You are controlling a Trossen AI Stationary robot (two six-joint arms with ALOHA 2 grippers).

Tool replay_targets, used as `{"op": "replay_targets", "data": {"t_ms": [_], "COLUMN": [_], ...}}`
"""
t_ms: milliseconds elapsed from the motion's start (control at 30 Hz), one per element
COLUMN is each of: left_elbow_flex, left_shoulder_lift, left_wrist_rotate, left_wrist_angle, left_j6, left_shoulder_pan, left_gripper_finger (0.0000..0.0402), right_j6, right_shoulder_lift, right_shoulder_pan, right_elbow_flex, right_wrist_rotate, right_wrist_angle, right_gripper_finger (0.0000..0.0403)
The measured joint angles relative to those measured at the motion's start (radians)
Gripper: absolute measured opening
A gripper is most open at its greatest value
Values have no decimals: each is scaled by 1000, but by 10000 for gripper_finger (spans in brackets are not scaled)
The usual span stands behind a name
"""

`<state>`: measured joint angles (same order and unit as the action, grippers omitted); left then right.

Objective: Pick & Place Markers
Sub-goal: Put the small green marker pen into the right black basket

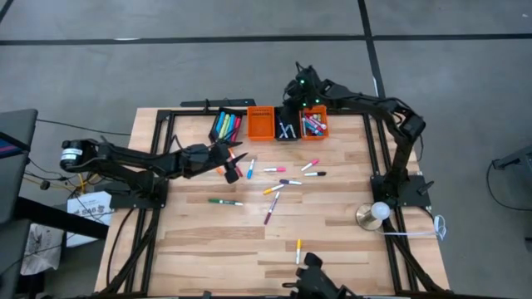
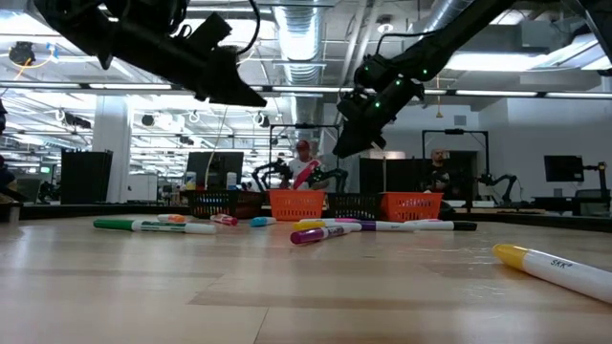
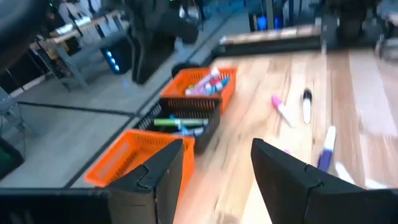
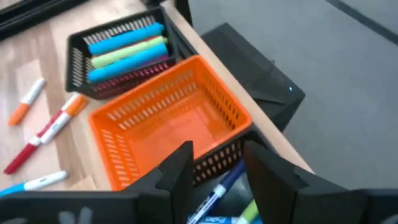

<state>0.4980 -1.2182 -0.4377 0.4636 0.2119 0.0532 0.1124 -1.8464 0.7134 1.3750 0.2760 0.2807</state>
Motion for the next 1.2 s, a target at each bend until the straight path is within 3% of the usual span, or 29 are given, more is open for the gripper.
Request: {"op": "replay_targets", "data": {"t_ms": [200,467,667,767,933,1200], "left_elbow_flex": [56,79,79,79,45,-63], "left_shoulder_lift": [76,163,171,171,171,170], "left_wrist_rotate": [11,140,156,167,313,340], "left_wrist_angle": [-294,-573,-684,-749,-796,-794], "left_j6": [-82,-164,-175,-253,-404,-459], "left_shoulder_pan": [-8,-98,-174,-181,-179,-180], "left_gripper_finger": [186,186,186,186,186,186], "right_j6": [-6,-8,-40,-61,-65,-60], "right_shoulder_lift": [62,226,403,485,552,559], "right_shoulder_pan": [-15,-68,-111,-137,-193,-211], "right_elbow_flex": [-2,-127,-357,-504,-714,-751], "right_wrist_rotate": [21,13,8,6,9,9], "right_wrist_angle": [0,-151,-396,-565,-783,-874], "right_gripper_finger": [136,135,133,135,137,133]}}
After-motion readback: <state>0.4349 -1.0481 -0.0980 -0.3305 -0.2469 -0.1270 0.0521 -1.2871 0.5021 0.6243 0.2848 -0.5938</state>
